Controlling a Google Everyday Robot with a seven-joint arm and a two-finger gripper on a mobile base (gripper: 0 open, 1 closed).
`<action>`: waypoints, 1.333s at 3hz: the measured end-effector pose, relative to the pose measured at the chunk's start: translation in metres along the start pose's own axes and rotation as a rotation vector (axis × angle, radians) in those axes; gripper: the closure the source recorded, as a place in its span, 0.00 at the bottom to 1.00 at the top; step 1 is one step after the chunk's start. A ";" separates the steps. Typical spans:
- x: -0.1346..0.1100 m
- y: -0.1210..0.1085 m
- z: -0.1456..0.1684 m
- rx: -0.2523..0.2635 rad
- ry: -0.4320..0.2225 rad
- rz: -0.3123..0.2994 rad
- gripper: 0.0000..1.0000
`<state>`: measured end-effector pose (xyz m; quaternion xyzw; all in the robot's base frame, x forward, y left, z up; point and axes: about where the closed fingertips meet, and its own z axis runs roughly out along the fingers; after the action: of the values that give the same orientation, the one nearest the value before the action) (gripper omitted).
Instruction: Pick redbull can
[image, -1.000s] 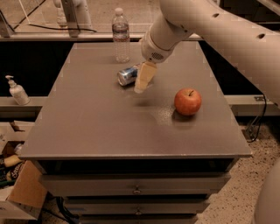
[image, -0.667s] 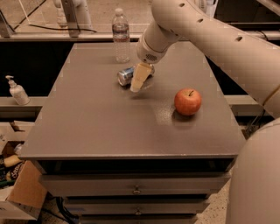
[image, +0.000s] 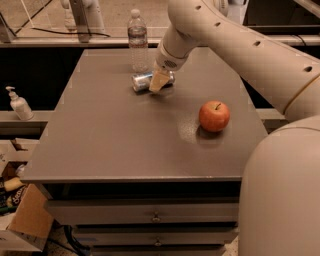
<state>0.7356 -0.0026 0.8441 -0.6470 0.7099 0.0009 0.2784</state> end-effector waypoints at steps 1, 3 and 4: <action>0.009 -0.005 -0.007 0.011 0.019 0.026 0.64; 0.008 -0.003 -0.040 0.035 -0.002 0.048 1.00; 0.000 0.001 -0.063 0.037 -0.028 0.046 1.00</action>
Offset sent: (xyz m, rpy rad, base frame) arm -0.0101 -0.0345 0.0235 0.0008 -0.0098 -0.0830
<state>0.7100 -0.0251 0.8969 -0.6252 0.7205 0.0033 0.2999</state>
